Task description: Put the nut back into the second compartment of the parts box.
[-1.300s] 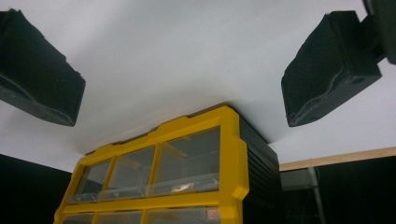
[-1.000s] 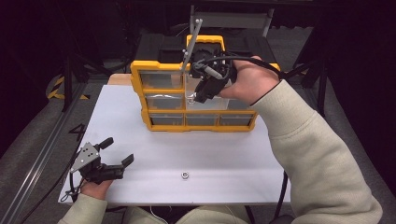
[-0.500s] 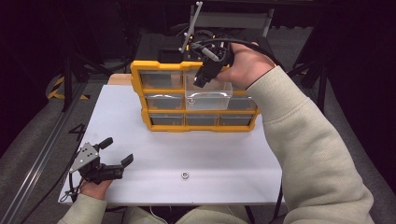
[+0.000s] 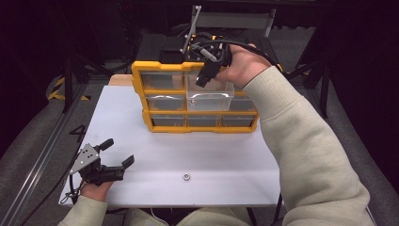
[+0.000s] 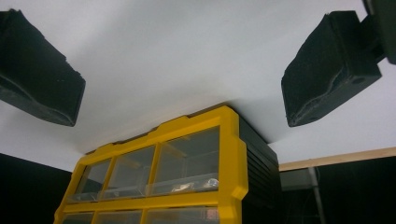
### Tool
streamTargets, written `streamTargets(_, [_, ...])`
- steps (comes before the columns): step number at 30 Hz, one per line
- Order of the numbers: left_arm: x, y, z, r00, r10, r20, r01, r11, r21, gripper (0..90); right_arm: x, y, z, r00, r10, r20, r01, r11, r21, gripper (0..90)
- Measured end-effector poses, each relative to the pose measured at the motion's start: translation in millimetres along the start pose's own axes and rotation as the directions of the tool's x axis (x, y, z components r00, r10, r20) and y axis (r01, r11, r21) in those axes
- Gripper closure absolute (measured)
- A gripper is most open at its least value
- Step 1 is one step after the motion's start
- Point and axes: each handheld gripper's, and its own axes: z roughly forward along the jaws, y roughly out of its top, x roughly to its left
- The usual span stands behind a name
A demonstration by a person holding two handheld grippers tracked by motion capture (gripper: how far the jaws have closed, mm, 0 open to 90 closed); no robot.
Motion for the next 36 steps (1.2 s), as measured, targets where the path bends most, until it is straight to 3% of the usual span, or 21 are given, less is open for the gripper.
streamTargets(23, [-1.0,0.1,0.7,1.0,-0.001,0.001,0.001,1.0,-0.004,0.4,-4.9,-4.7,37.9,0.9973,0.005,-0.074,-0.002,0.999,0.042,69.7])
streamTargets(36, [-0.9,0.1,0.8,1.0,-0.002,0.001,0.002,1.0,-0.005,0.4,-7.2,-5.7,41.4,0.9953,0.006,-0.096,-0.003,0.999,0.038,69.6])
